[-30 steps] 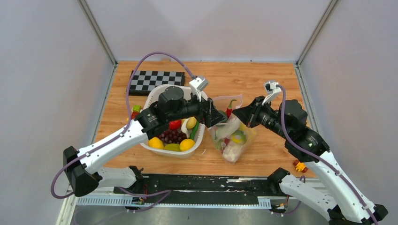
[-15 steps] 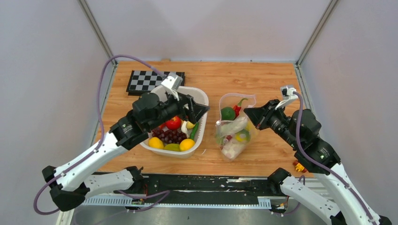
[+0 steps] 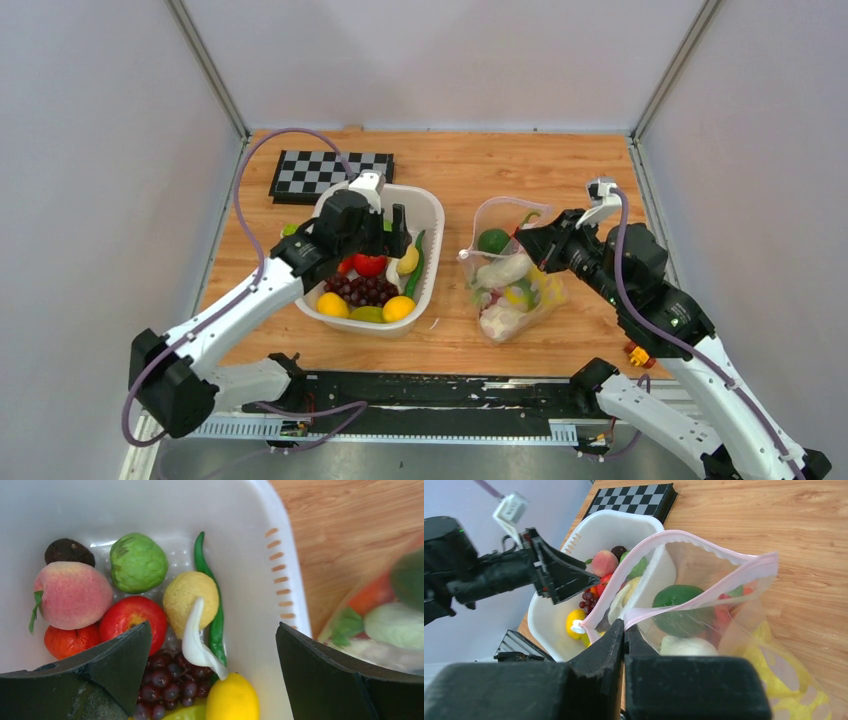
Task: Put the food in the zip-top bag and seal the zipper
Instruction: Pick up the fake fruit from the bin.
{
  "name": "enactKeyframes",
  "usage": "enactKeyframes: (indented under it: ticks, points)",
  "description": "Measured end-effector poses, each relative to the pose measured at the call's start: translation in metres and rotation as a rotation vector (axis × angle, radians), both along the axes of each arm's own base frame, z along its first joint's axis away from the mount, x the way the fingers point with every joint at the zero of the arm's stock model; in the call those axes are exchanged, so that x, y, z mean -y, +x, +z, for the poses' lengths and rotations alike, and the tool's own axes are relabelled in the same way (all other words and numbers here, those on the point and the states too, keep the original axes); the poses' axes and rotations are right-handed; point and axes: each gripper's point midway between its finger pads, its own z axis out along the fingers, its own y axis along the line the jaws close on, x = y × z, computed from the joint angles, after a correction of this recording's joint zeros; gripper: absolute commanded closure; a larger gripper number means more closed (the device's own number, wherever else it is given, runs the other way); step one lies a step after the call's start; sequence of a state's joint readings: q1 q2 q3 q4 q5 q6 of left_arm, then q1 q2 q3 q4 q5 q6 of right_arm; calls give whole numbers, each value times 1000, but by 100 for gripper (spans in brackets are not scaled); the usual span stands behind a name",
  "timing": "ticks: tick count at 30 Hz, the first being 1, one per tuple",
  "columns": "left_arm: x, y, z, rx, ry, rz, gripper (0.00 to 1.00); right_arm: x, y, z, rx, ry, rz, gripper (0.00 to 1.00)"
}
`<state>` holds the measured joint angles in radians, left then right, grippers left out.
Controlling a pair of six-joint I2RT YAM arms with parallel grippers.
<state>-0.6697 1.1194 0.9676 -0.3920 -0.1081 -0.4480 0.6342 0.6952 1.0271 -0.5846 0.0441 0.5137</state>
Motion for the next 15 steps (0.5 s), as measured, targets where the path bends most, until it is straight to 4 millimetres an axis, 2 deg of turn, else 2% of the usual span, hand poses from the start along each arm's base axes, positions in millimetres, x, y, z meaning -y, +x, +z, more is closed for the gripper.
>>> enactKeyframes:
  ticks: [2, 4, 9, 15]
  points:
    - [-1, 10, -23, -55, 47, -7, 0, -1, 0, 0, -2, 1, 1, 100]
    - [-2, 15, -37, -91, 80, -14, 0, -1, 0, 0, -3, 1, 4, 100]
    - [13, 26, -84, -213, 184, -121, 0, -2, 0, -1, -7, 0, 8, 100]
    - [21, 29, -121, -308, 264, -208, 0, -2, 0, -1, -8, 0, 9, 100]
